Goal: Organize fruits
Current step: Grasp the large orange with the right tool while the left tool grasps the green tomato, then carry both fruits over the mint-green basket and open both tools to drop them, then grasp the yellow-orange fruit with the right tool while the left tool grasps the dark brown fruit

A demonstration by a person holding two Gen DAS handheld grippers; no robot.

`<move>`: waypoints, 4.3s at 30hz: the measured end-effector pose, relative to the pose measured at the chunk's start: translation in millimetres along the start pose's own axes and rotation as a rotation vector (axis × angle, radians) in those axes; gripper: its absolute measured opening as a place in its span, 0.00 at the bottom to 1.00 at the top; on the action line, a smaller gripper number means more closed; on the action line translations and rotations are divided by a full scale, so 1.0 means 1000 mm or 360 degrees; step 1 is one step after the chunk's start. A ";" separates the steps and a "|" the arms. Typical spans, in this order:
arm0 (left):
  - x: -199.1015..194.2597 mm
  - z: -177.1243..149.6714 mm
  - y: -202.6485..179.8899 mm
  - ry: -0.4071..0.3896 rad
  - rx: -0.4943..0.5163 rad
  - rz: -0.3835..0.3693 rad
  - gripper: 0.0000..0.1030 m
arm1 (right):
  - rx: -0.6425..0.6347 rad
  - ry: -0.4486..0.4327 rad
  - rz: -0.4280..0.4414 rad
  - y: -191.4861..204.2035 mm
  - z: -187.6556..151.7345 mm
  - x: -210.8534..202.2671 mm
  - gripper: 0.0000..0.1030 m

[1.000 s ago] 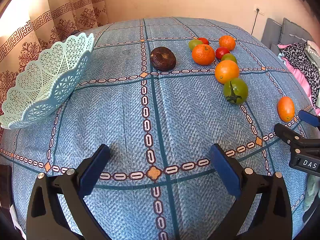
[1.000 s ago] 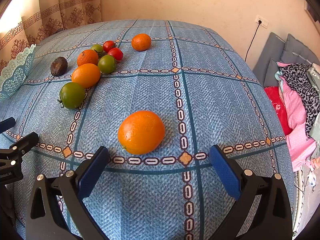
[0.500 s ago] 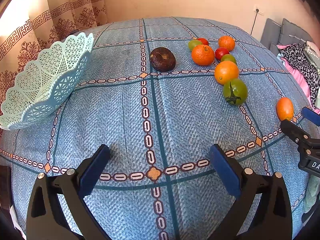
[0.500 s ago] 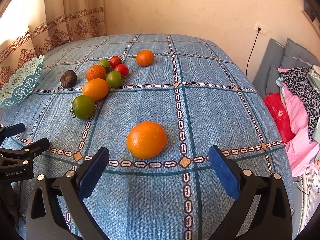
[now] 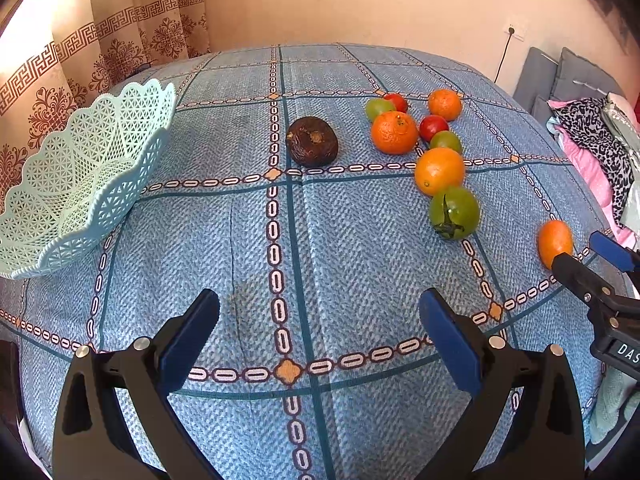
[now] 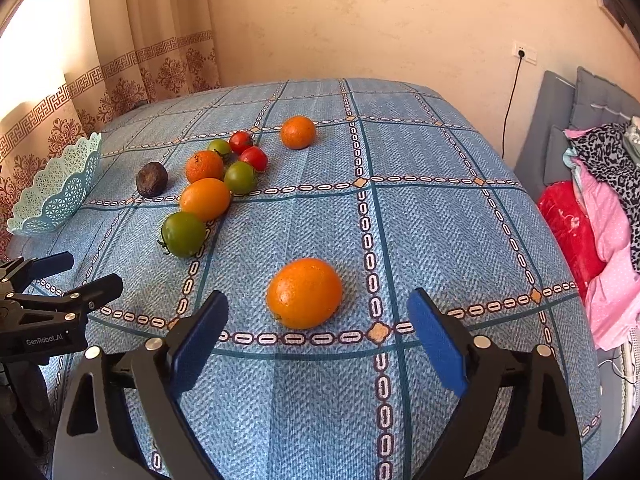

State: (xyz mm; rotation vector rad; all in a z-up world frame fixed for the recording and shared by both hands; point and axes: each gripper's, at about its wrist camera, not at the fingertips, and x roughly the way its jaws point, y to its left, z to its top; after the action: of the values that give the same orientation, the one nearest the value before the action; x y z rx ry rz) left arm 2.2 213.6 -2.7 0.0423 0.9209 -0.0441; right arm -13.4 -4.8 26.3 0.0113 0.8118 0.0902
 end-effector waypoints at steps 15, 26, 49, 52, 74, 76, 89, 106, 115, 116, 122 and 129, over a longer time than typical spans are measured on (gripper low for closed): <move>0.000 0.018 -0.032 -0.0040 0.0058 -0.0086 0.98 | 0.0052 0.0028 0.0102 0.000 0.002 0.010 0.40; 0.026 0.042 -0.055 0.0025 0.0030 -0.0195 0.77 | 0.0125 -0.0020 0.0123 -0.015 0.003 0.003 0.40; 0.006 0.029 -0.039 -0.0059 0.0044 -0.0279 0.34 | 0.0083 -0.0023 0.0148 0.010 0.004 -0.002 0.40; -0.008 0.028 -0.029 -0.0119 0.0031 -0.0219 0.34 | 0.0064 -0.0030 0.0165 0.020 0.006 -0.003 0.40; -0.078 0.026 0.112 -0.0483 -0.0261 0.0378 0.34 | -0.0112 -0.0065 0.0473 0.139 0.039 0.000 0.40; -0.077 0.026 0.127 -0.0476 -0.0305 0.0397 0.34 | -0.0124 -0.0077 0.0516 0.152 0.047 0.000 0.40; -0.074 0.021 0.182 -0.0425 -0.0391 0.0387 0.36 | -0.0219 -0.0107 0.0690 0.238 0.088 0.010 0.40; -0.104 0.014 0.226 -0.0542 -0.0405 0.0510 0.80 | -0.0095 -0.0027 0.0678 0.275 0.098 0.040 0.54; -0.110 0.012 0.225 -0.0590 -0.0401 0.0505 0.97 | -0.0124 -0.0287 0.0533 0.266 0.096 0.009 0.69; -0.110 0.012 0.224 -0.0595 -0.0400 0.0501 0.97 | -0.0106 -0.0329 0.0532 0.262 0.096 0.006 0.73; -0.112 0.016 0.209 -0.0596 -0.0369 0.0467 0.97 | -0.0055 -0.0600 0.0403 0.236 0.088 -0.011 0.86; -0.116 0.023 0.187 -0.0585 -0.0420 0.0414 0.97 | 0.0020 -0.0532 0.0313 0.188 0.083 -0.012 0.86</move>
State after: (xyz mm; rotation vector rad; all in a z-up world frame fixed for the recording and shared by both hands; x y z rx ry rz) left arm -38.7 401.5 107.0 -0.0889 0.5420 0.3024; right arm 24.3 183.0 101.1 0.1155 0.4756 0.2617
